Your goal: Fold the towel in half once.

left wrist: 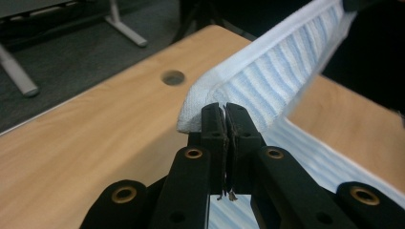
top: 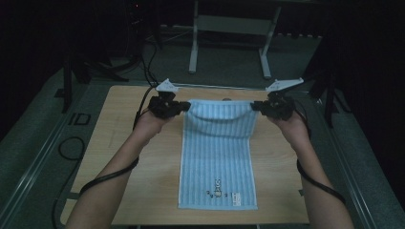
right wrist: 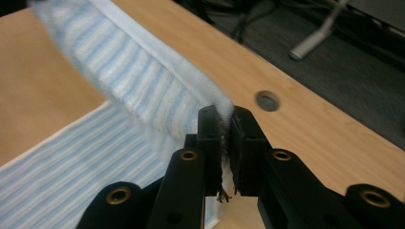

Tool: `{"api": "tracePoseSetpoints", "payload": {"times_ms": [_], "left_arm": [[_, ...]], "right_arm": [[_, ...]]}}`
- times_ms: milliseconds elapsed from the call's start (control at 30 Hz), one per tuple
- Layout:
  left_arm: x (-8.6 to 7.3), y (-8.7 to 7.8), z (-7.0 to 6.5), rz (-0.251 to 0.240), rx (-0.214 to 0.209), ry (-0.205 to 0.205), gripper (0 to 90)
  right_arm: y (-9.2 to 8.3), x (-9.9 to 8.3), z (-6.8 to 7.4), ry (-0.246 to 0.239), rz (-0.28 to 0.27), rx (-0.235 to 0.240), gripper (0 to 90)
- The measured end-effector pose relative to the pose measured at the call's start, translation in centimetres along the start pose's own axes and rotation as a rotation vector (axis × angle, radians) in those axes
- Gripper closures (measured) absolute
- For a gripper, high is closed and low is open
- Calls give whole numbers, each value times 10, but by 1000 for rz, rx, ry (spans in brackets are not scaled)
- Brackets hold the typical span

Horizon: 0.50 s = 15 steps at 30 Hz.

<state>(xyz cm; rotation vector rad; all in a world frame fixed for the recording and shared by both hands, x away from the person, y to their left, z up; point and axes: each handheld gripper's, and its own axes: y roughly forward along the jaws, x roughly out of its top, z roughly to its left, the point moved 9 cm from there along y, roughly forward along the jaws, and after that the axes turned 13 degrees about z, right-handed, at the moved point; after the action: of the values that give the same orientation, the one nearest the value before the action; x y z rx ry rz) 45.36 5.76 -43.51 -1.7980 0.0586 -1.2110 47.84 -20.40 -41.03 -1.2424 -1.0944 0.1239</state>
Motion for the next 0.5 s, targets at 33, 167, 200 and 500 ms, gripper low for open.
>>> {"api": "tracePoseSetpoints", "payload": {"times_ms": [33, 167, 200, 500], "left_arm": [[-5, -1, -5, -4, -19, 0, 870], [-37, -5, -29, -5, -50, 17, 870], [-48, -5, -36, 3, -49, 33, 870], [-113, 3, -87, 73, -135, 86, 870]], "right_arm": [[-3, -8, 8, -14, -9, 8, 834], [-8, -42, 33, -35, -26, 37, 834], [-7, -50, 38, -33, -27, 48, 834], [2, -129, 91, -50, 20, 148, 833]]}}
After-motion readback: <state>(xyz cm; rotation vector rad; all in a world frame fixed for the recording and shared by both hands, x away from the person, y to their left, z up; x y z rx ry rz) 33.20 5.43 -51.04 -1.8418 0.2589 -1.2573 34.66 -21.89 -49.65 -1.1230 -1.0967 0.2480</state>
